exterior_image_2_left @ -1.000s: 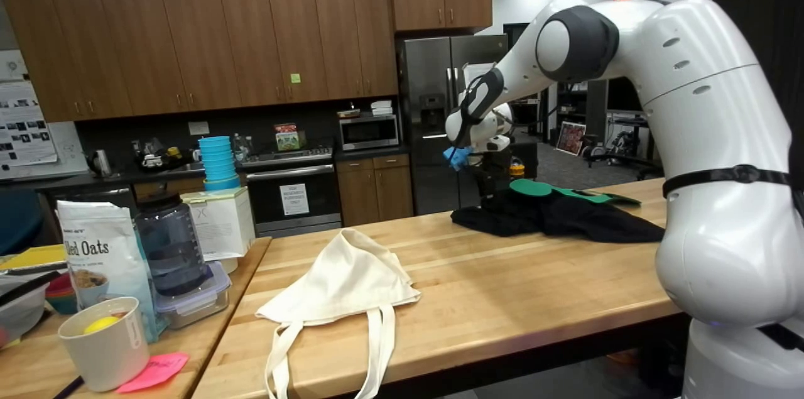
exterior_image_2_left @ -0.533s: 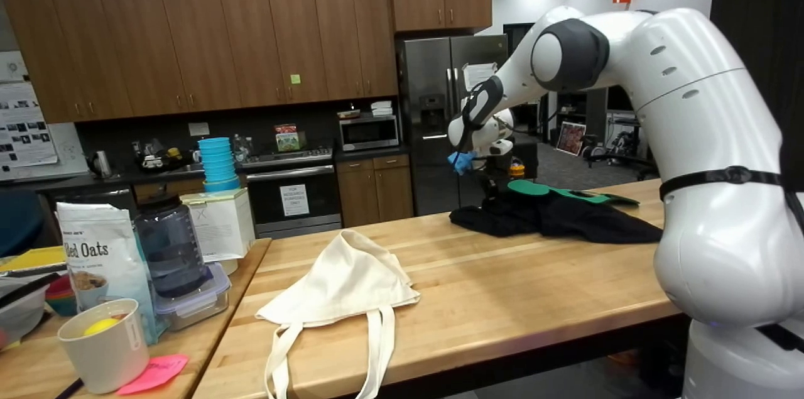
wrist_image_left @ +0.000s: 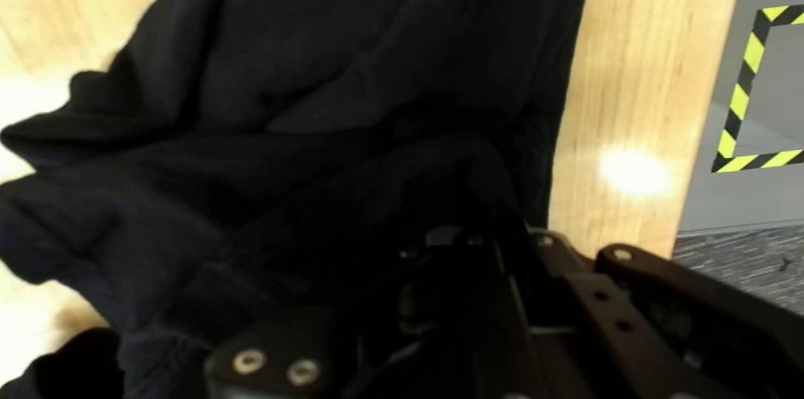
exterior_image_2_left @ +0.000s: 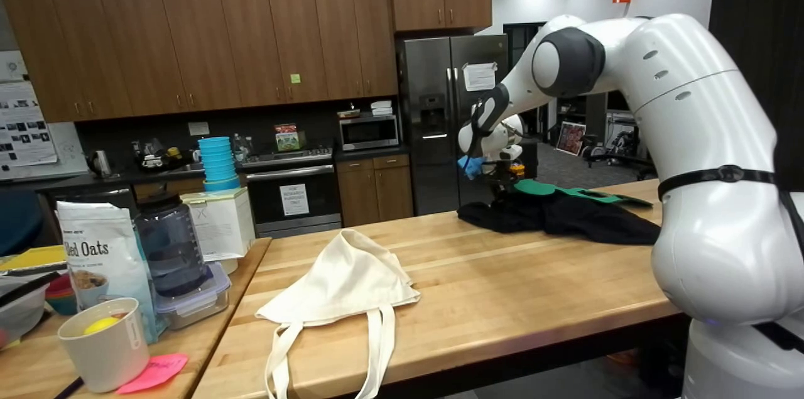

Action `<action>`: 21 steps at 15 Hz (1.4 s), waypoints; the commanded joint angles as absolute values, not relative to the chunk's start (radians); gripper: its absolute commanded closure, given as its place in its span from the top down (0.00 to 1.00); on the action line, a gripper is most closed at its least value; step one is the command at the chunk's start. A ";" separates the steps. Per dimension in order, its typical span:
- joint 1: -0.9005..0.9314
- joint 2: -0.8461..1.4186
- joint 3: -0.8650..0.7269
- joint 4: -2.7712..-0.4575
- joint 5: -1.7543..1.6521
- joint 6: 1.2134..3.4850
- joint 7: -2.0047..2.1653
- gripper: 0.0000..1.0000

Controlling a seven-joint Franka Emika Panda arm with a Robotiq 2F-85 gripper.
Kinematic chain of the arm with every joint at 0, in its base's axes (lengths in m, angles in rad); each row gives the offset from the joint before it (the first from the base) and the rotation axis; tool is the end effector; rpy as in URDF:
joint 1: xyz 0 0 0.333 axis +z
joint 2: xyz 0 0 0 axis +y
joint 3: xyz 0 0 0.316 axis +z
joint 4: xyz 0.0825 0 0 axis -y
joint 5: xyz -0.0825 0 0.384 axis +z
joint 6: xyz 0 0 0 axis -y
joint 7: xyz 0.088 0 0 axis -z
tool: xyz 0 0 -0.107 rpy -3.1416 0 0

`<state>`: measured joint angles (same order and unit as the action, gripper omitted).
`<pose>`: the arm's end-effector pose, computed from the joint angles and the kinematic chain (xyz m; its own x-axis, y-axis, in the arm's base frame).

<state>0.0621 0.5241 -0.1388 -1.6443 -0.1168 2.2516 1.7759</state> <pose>0.6888 -0.0442 0.3214 -0.1954 -0.9698 0.1457 -0.9774 0.1803 -0.1104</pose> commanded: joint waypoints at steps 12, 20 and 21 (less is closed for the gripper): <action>0.232 0.372 -0.082 -1.807 -0.213 2.370 1.753 0.02; 0.339 0.382 -0.032 -1.891 -0.271 2.411 1.848 0.02; 0.353 0.379 -0.034 -1.905 -0.299 2.419 1.866 0.02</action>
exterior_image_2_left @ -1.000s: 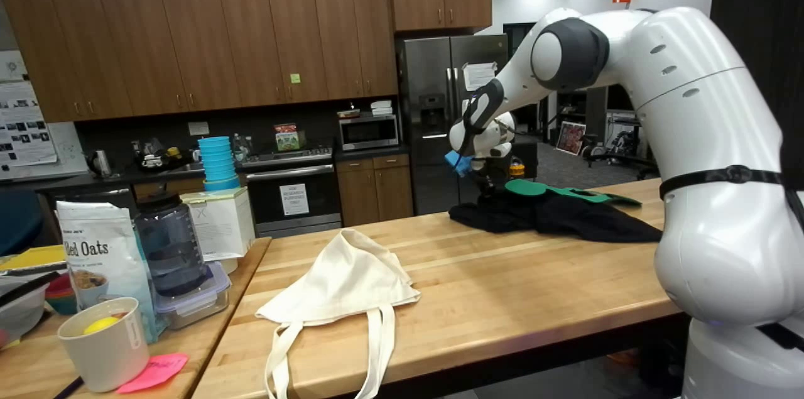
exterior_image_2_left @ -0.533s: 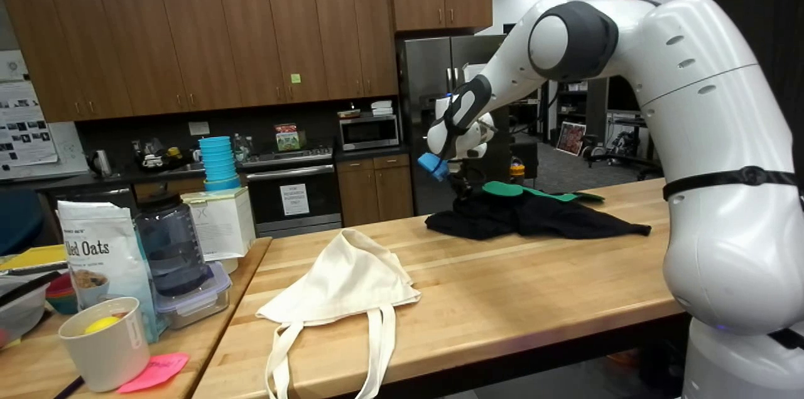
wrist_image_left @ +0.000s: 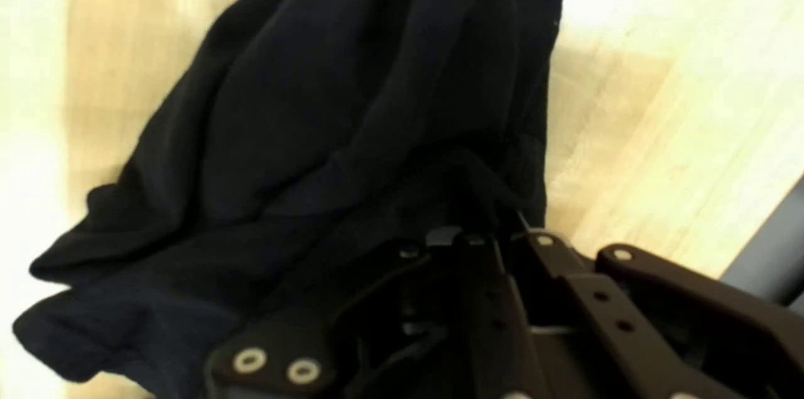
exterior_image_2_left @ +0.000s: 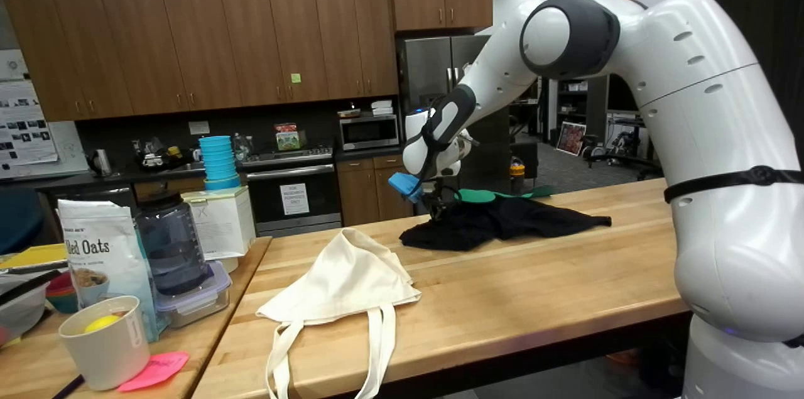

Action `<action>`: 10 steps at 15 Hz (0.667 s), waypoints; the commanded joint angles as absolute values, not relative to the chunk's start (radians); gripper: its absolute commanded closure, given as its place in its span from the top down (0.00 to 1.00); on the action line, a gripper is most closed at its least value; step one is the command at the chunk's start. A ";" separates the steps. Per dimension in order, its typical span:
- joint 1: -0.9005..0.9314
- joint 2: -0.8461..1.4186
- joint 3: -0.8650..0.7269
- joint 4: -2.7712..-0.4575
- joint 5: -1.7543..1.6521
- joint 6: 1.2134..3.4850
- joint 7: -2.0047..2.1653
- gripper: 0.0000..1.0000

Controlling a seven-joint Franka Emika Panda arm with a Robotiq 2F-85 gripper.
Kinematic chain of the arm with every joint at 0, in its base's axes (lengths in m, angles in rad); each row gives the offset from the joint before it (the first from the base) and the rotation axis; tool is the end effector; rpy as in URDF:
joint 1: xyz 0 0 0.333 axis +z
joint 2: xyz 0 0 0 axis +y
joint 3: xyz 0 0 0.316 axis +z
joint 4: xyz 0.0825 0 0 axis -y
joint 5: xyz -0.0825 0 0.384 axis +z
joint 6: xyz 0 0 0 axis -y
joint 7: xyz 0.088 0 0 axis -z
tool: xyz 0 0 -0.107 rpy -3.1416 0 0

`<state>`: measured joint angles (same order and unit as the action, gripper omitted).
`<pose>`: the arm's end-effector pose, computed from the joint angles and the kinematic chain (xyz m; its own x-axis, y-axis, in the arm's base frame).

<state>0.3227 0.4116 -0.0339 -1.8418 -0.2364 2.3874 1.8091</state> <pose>0.6268 0.1857 0.3175 0.1989 -0.9665 0.1621 -0.9615 -0.2244 -0.1585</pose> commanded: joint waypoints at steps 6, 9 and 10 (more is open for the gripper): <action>0.424 0.355 -0.045 -1.960 -0.518 2.481 2.013 0.02; 0.481 0.366 -0.026 -1.937 -0.621 2.500 2.143 0.02; 0.508 0.368 -0.016 -1.922 -0.653 2.506 2.206 0.02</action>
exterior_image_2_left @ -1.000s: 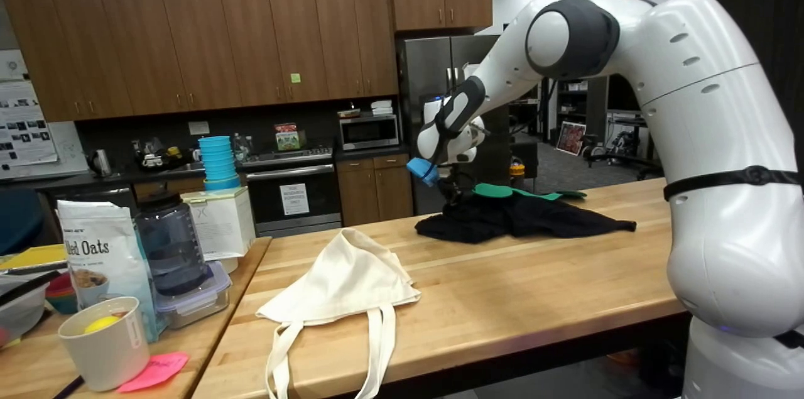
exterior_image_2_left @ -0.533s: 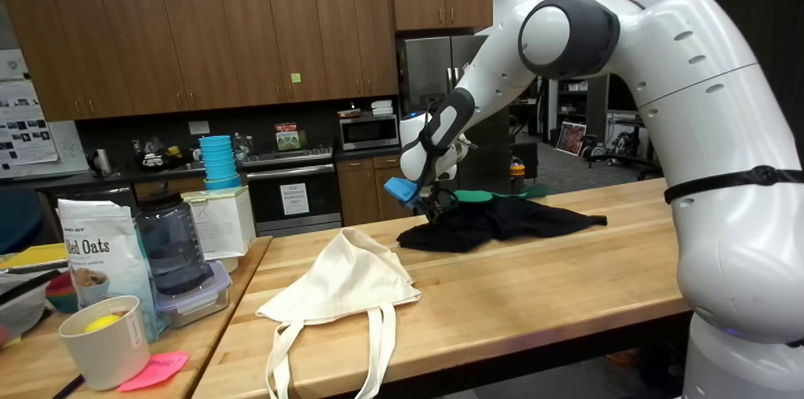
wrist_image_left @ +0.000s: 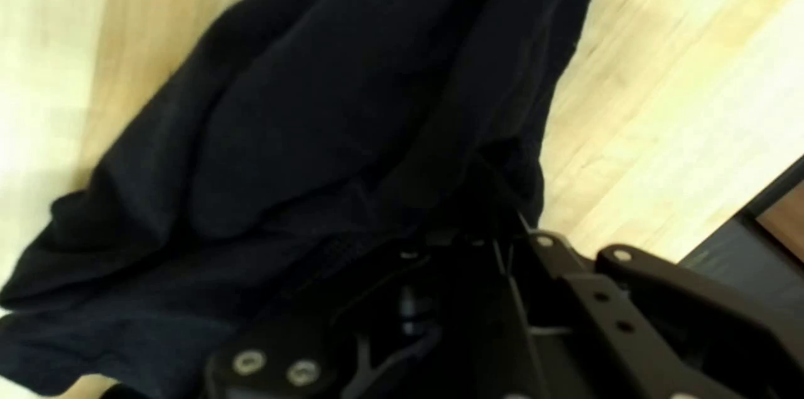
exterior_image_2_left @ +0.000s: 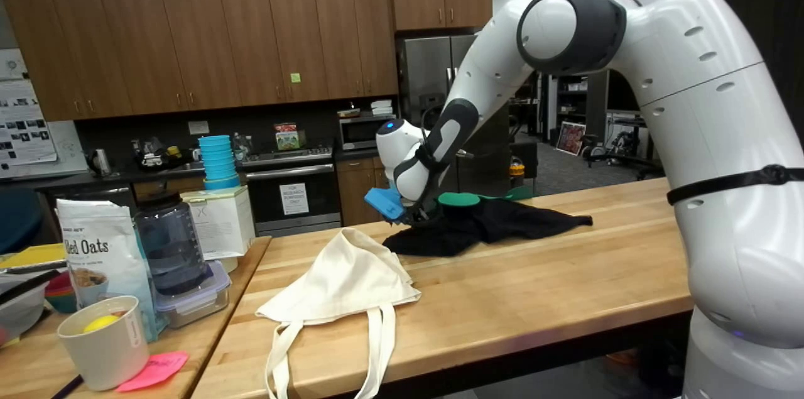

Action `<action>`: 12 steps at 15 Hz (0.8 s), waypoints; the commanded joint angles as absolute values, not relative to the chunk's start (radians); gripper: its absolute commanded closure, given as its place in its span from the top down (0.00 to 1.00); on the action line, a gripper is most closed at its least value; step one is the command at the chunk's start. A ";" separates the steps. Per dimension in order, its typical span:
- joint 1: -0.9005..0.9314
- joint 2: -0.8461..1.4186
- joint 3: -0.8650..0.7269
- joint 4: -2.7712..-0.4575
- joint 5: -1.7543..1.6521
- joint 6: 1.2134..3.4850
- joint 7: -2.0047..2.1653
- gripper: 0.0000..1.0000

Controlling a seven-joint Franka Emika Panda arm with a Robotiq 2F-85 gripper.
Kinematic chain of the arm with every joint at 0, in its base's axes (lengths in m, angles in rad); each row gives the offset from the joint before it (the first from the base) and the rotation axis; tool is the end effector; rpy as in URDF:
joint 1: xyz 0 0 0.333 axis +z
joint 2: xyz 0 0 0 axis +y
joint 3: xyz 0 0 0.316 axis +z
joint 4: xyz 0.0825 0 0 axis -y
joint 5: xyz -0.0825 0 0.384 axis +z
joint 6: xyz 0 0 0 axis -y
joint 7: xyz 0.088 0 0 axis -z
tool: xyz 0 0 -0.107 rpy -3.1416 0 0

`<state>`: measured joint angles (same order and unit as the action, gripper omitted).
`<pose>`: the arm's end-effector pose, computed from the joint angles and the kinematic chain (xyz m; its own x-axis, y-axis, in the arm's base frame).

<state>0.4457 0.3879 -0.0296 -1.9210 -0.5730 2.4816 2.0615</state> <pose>0.5842 0.2617 0.3063 0.2879 -0.9000 0.3273 -0.8888 -0.3783 -0.2586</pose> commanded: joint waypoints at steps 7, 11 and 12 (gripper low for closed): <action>0.681 0.441 0.075 -1.714 -0.887 2.466 2.495 0.02; 0.764 0.528 0.115 -1.532 -0.941 2.376 2.448 0.02; 0.781 0.551 0.117 -1.486 -0.952 2.357 2.437 0.02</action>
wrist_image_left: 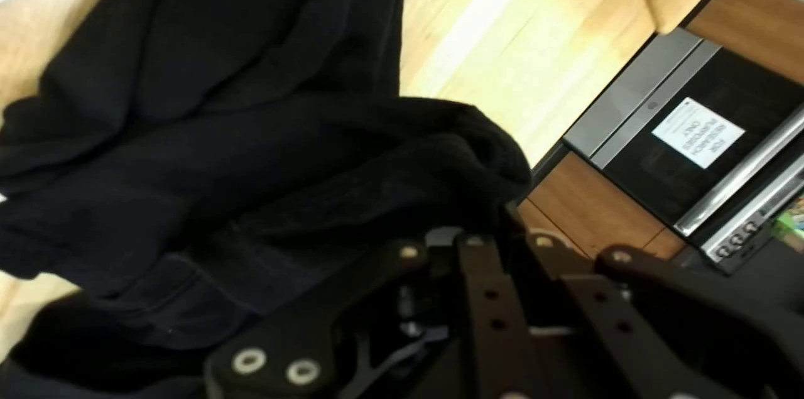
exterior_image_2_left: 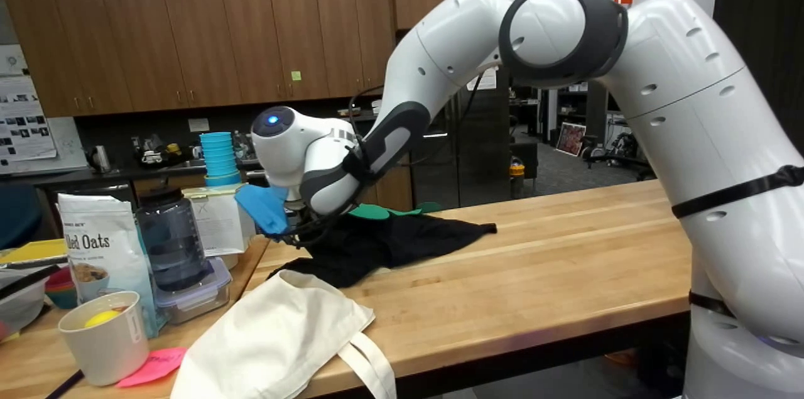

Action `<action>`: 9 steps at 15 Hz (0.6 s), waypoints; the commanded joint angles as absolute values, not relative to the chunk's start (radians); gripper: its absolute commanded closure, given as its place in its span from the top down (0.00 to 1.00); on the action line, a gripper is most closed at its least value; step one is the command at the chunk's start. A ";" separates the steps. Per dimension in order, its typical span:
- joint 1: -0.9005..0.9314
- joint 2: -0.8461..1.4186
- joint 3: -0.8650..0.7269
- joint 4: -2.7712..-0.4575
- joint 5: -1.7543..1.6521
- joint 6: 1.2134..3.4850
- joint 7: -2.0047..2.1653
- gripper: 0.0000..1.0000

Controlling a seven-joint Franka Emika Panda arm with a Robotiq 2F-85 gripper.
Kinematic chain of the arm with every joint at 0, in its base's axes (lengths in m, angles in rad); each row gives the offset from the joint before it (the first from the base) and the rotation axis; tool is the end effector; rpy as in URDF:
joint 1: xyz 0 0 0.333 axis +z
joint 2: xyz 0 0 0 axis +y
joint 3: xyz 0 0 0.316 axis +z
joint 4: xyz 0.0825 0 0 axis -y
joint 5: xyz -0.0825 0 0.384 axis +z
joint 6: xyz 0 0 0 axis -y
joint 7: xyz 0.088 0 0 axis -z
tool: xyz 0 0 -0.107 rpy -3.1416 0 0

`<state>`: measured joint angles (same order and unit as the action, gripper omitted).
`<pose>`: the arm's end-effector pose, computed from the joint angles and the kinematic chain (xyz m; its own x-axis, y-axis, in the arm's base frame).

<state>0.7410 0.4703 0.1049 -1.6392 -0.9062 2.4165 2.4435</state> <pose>0.4785 0.5189 0.3787 0.4003 -0.8469 0.3500 -0.6438 -0.5317 -0.5504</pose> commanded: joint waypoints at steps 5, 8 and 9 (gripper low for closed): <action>0.850 0.660 0.110 -1.264 -0.956 2.297 2.339 0.02; 0.870 0.707 0.093 -1.158 -0.944 2.266 2.291 0.16; 0.873 0.723 0.083 -1.123 -0.946 2.259 2.284 0.32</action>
<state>0.8510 0.6631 0.1096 -1.2556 -0.9436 2.2967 2.3260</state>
